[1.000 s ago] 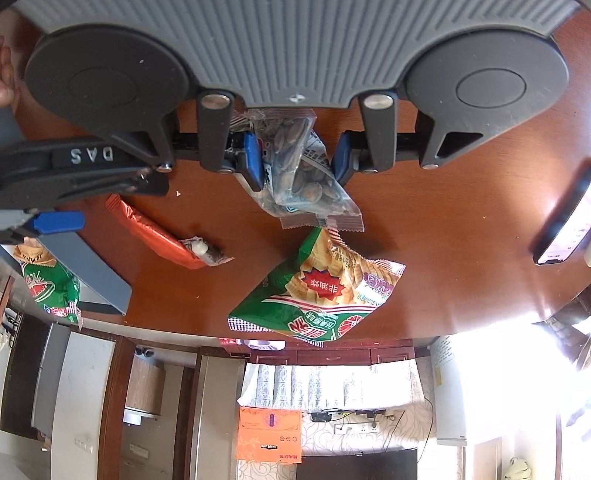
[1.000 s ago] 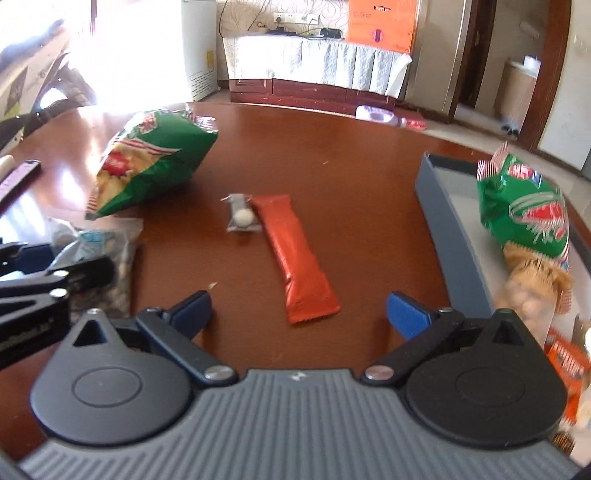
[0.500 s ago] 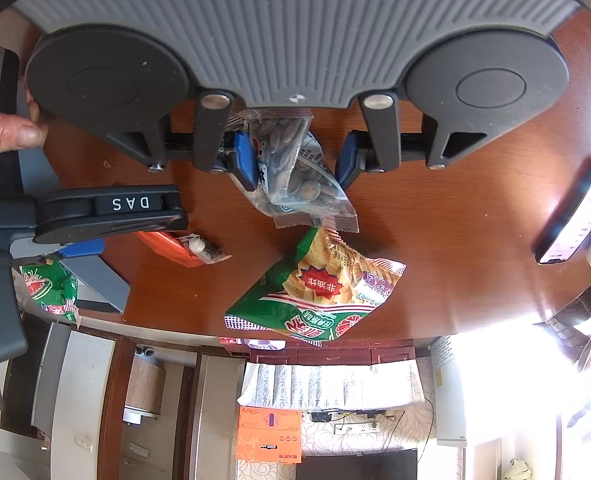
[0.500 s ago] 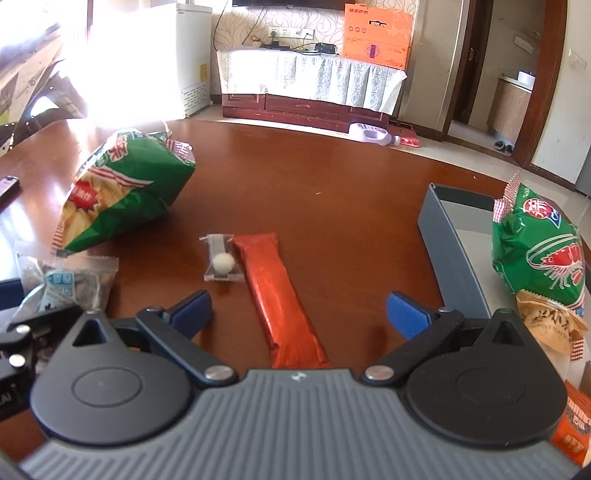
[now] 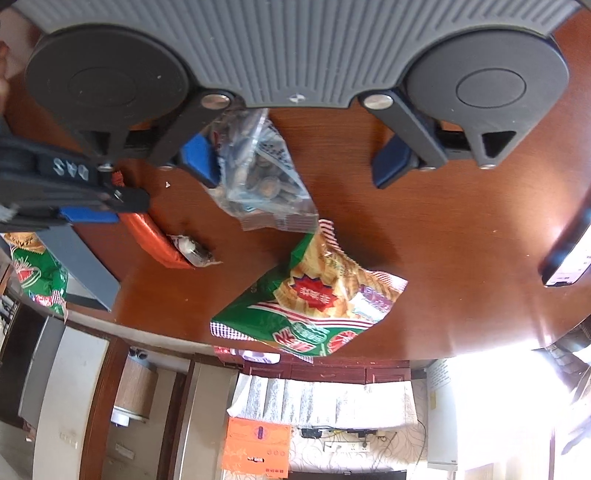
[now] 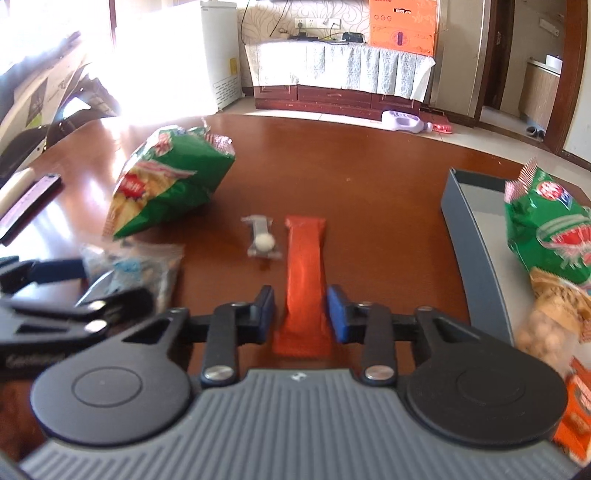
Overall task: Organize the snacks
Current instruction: 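Close the right tool on the orange candy bar, then lift the seed bag with the left tool while the right tool lifts the candy bar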
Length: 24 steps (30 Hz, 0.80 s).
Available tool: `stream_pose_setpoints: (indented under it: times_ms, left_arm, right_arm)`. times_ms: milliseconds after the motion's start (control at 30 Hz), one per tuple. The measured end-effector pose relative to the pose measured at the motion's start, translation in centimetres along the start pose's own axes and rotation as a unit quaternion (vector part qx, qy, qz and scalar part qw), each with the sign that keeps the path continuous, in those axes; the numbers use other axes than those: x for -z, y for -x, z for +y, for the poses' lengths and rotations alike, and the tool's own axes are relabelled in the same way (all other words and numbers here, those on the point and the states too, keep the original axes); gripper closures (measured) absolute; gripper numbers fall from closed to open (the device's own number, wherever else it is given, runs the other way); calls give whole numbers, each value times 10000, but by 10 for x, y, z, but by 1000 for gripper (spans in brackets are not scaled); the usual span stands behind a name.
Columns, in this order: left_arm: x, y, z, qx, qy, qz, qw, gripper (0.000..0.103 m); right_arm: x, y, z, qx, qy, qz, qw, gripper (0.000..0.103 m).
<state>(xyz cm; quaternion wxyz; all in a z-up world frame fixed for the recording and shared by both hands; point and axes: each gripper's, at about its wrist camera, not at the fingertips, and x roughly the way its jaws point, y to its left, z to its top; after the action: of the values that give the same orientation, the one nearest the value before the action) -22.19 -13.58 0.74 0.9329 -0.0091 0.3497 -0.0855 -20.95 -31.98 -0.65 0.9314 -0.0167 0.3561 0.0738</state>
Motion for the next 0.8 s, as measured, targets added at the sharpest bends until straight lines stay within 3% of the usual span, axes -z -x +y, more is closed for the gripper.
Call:
stream_pose_setpoints:
  times_ms: [233,300,433,467,700,800]
  left_arm:
    - [-1,-2,-5,17,-146,-13,9999,9]
    - [0,0,-8,100,-232,-64,9997,17]
    - [-1,3,-18,388,-475,-161,9980,48]
    - [-1,3,-21,405,-541,-177,9976,50]
    - [-3,-2,-22,530,-404,-144,9977,53]
    - [-1,1,-27,395,-454,-145,9981,49]
  right_arm:
    - [1,-4,3,145,23,-1,9999,69]
    - [-2,-10,4,186,3,-43,9998,69]
    - [-6,-20,3,218,-3,-148,9997,68]
    - [-7,-21,3,186,-18,-161,9997,67]
    - [-8,-18,3,-43,66,-134,9999,77]
    - [-8,-16,4,-100,15,-96,9999,78]
